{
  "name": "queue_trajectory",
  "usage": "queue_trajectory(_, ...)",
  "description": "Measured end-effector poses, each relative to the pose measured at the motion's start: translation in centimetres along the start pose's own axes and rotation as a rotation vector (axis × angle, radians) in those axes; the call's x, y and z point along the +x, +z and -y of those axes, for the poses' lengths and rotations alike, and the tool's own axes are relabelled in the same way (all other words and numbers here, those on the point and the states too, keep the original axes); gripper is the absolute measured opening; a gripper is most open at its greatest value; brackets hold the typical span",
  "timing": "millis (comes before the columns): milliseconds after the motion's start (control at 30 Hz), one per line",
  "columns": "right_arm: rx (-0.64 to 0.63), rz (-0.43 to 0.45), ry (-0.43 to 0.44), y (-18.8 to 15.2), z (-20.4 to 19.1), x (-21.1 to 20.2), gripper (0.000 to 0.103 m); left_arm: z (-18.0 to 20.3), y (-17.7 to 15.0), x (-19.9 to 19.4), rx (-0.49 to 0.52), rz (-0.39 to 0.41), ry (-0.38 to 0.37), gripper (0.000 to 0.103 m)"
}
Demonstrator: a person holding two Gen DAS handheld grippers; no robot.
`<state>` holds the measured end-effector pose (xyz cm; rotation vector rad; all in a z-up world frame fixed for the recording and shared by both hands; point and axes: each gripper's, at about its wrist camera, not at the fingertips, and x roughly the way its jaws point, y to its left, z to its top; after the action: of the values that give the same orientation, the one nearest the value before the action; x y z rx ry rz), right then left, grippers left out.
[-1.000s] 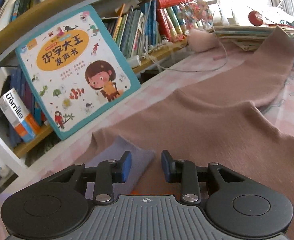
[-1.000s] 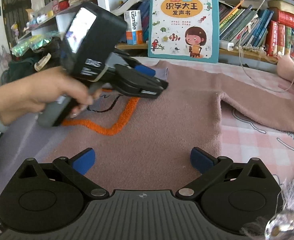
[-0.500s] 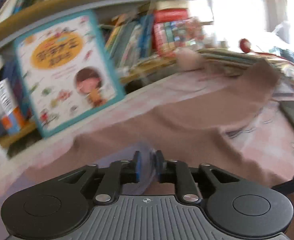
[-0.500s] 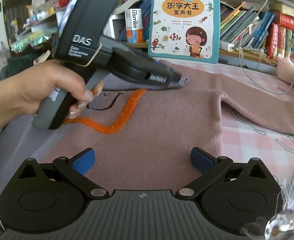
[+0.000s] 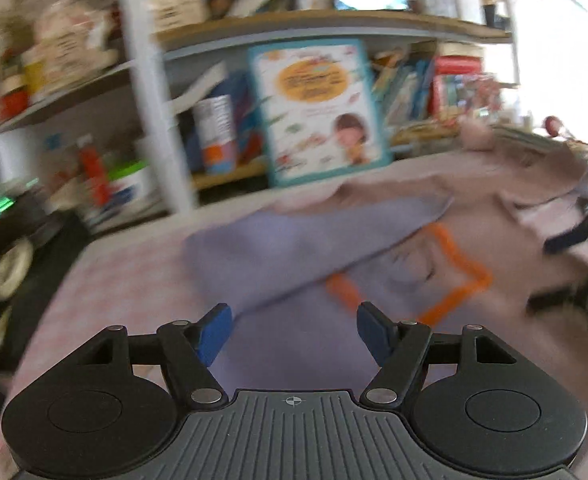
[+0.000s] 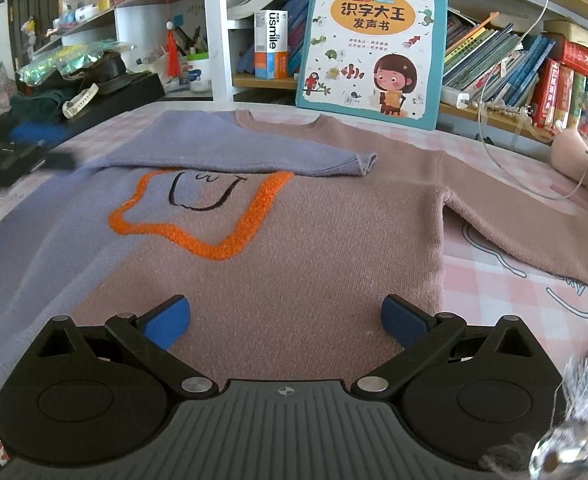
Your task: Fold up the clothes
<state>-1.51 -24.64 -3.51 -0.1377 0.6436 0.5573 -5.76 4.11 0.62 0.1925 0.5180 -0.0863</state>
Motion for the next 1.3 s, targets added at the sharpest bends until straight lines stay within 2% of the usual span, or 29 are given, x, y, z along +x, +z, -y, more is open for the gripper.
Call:
queue_trajectory(33,0.011,0.002,-0.001,-0.1,0.1,-0.3,0.103,-0.7,-0.8,-0.9,-0.025,-0.004,0.021,0.072)
queue_trajectory(133,0.041,0.004,-0.013,-0.6,0.6,-1.3,0.102,-2.5,-2.5,-2.5,-0.114,-0.010,0.047,0.084)
queue_trajectory(333,0.083,-0.020,-0.085,-2.1,1.7,-5.2,0.098,-4.4,-3.9,-1.5,-0.181,-0.095,0.036,0.087)
queue_trajectory(400,0.091,-0.036,-0.108,-2.8,1.8,-6.2,0.083,-4.5,-4.1,-0.9,-0.212,-0.110,-0.005,0.087)
queue_trajectory(467,0.112,-0.054,-0.123,-3.4,2.0,-6.8,0.058,-4.6,-4.5,-0.5,-0.251,-0.111,-0.062,0.087)
queue_trajectory(567,0.155,-0.052,-0.118,-4.1,2.2,-7.8,0.035,-4.6,-5.1,-0.2,-0.287,-0.112,-0.106,0.083)
queue_trajectory(600,0.170,-0.050,-0.111,-4.2,2.2,-7.9,0.030,-4.6,-5.3,-0.2,-0.289,-0.100,-0.106,0.077)
queue_trajectory(633,0.185,-0.048,-0.104,-4.3,2.3,-8.1,0.022,-4.7,-5.4,-0.3,-0.295,-0.091,-0.106,0.057)
queue_trajectory(667,0.201,-0.045,-0.096,-4.4,2.4,-8.2,0.018,-4.9,-5.5,-0.3,-0.318,-0.086,-0.119,0.030)
queue_trajectory(733,0.204,-0.043,-0.095,-4.3,2.2,-8.2,0.016,-5.4,-5.8,-0.2,-0.367,-0.076,-0.147,0.009)
queue_trajectory(767,0.202,-0.042,-0.092,-4.2,2.1,-8.1,0.014,-5.8,-6.0,-0.2,-0.398,-0.066,-0.164,0.005)
queue_trajectory(933,0.196,-0.025,-0.059,-3.5,1.9,-7.2,0.013,-7.8,-6.2,-0.6,-0.469,-0.031,-0.136,0.005)
queue_trajectory(1100,0.169,-0.015,-0.042,-2.8,1.1,-6.0,0.013,-8.1,-6.0,-0.3,-0.428,-0.050,-0.077,0.006)
queue_trajectory(1200,0.141,-0.015,-0.059,-2.7,0.6,-5.8,0.014,-7.8,-6.0,-0.3,-0.395,-0.057,-0.034,0.011)
queue_trajectory(1300,0.133,-0.005,-0.082,-2.8,0.6,-6.1,0.024,-6.4,-5.4,-1.1,-0.304,-0.029,0.027,0.016)
